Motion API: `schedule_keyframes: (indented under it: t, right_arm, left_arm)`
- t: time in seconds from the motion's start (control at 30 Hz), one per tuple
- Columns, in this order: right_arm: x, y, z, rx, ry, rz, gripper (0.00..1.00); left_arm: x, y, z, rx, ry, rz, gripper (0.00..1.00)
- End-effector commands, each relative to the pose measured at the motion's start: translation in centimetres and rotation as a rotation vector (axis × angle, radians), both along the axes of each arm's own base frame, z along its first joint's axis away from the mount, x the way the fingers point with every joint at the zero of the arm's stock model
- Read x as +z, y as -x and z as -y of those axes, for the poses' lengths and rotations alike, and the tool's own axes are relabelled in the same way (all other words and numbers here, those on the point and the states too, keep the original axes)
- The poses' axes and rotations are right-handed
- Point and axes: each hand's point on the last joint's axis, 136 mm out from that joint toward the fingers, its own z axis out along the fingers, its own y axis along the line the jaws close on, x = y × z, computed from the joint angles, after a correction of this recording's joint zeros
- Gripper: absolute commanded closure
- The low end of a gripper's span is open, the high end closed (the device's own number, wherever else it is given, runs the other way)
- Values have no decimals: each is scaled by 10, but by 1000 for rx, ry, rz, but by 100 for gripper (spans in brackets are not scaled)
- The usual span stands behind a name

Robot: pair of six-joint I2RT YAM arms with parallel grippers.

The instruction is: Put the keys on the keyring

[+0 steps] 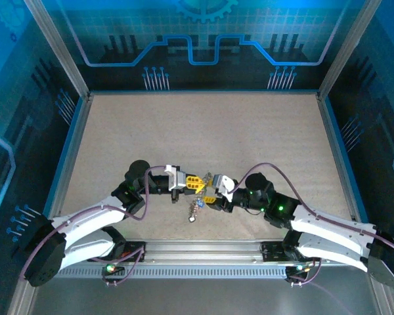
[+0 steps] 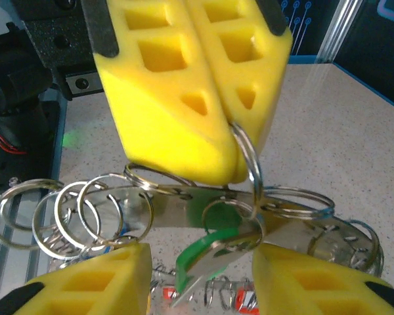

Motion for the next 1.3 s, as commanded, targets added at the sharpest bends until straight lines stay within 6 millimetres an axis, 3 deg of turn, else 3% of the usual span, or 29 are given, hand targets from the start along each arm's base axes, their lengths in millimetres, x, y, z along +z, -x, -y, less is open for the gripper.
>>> schedule_keyframes:
  t: [0.0,0.13,0.4,0.6,1.27]
  right_arm:
    - [8,-4,-6,-30,-42,38,66]
    - [9,-10,-4,-79,-39,61,78]
    - [13,-9,14,-121,-15,102,85]
    - [10,-4,22,-117,13,102,100]
    - [27,0,25,64,424,226,100]
  left_arm:
    - [14,3,-2,1,34,69,100]
    - [15,3,-3,3,35,71,100]
    - [14,3,-2,3,27,73,100]
    - [12,4,-2,-5,17,71,100]
    - [-5,1,2,-24,-81,18,100]
